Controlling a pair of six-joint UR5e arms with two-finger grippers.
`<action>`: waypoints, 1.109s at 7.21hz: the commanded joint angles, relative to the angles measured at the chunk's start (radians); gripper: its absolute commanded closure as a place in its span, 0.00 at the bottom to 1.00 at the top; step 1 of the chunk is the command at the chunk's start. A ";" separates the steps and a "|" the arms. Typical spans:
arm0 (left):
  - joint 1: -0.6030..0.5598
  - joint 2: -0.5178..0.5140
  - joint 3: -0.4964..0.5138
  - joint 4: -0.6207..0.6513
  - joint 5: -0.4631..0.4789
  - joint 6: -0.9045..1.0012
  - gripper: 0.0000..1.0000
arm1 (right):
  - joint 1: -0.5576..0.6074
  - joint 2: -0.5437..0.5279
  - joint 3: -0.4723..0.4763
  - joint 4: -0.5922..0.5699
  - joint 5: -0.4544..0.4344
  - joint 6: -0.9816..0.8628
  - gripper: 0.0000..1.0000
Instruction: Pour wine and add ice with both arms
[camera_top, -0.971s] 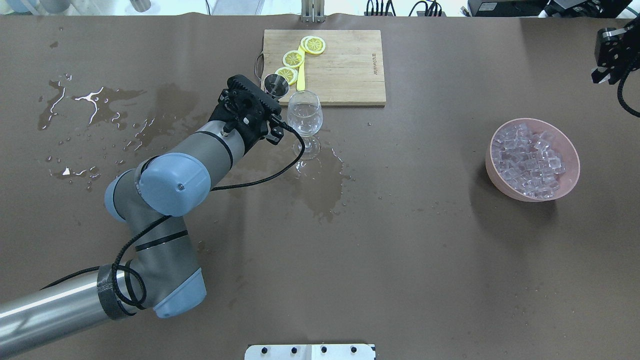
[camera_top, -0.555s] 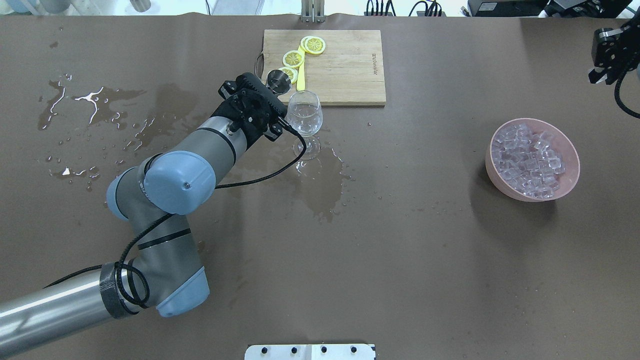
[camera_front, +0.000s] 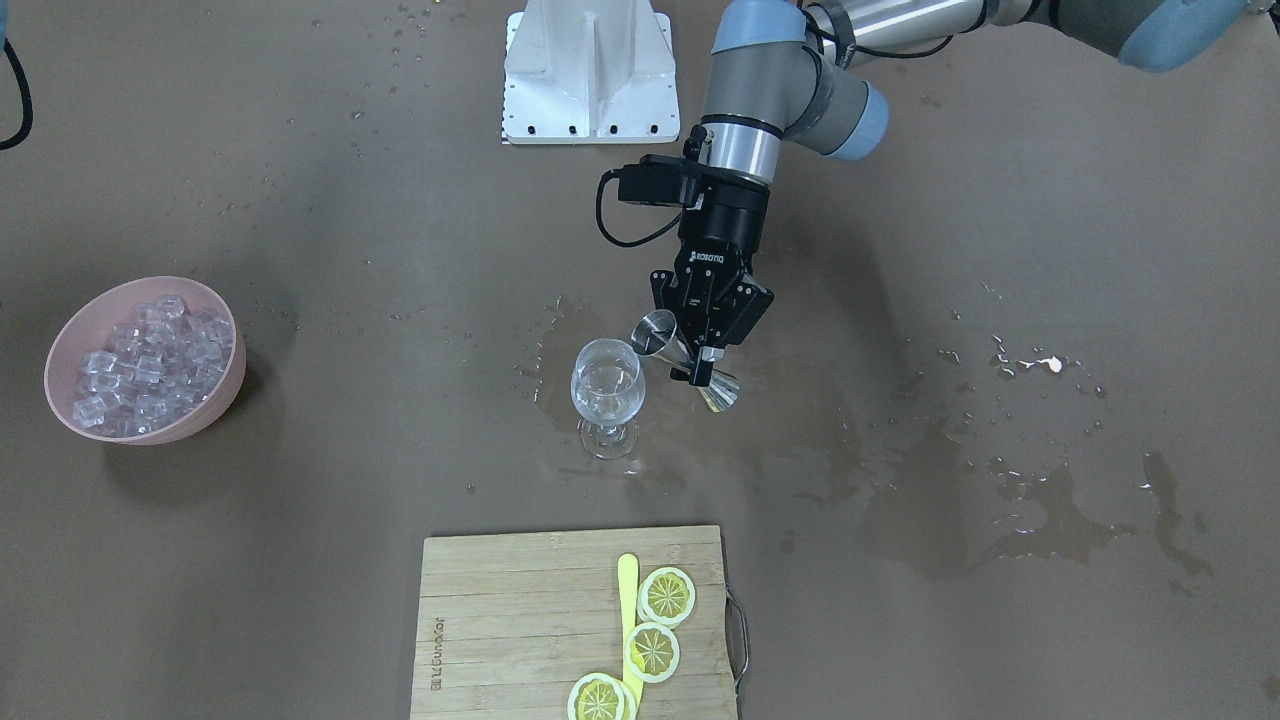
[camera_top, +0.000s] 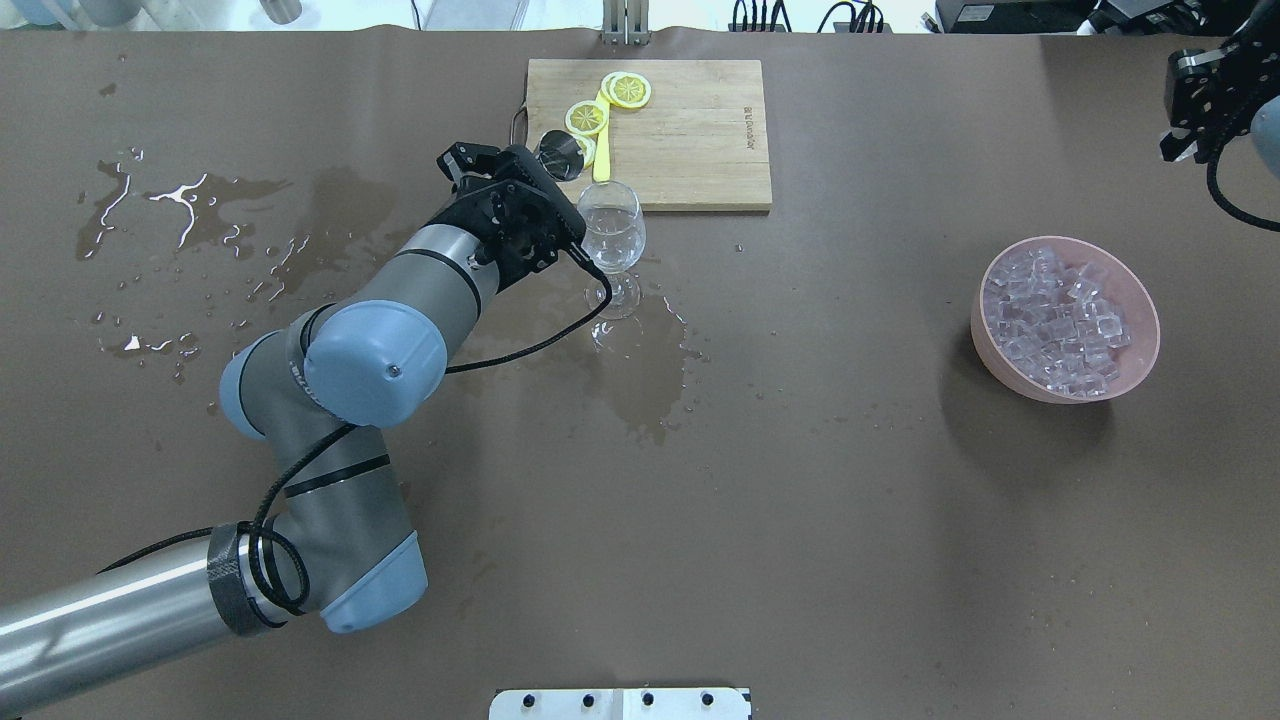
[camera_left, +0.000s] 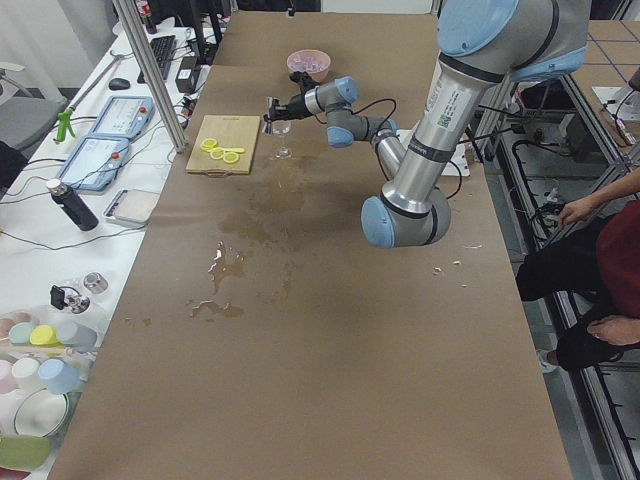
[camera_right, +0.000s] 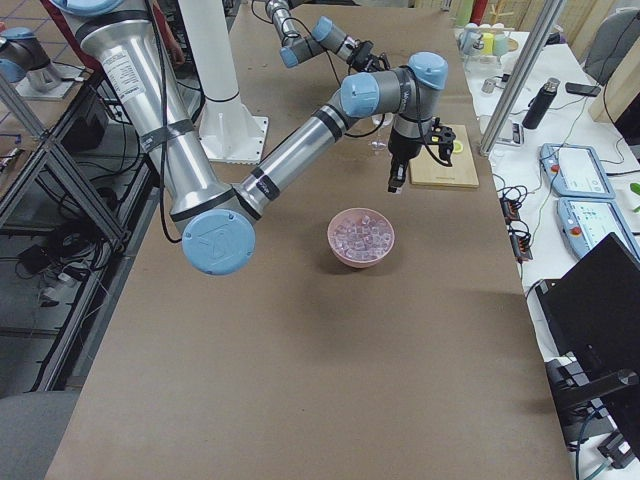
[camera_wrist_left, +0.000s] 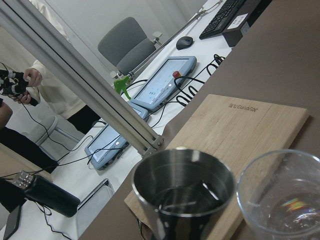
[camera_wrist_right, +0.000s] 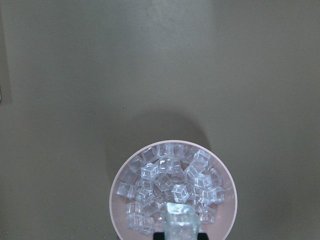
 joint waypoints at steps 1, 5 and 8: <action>0.000 -0.001 -0.001 0.027 0.022 0.045 1.00 | -0.011 0.014 -0.002 -0.013 -0.008 0.000 0.78; 0.003 -0.018 0.009 0.049 0.045 0.102 1.00 | -0.023 0.021 -0.002 -0.025 -0.027 0.000 0.78; 0.009 -0.039 0.016 0.086 0.074 0.123 1.00 | -0.035 0.021 -0.002 -0.027 -0.042 0.008 0.78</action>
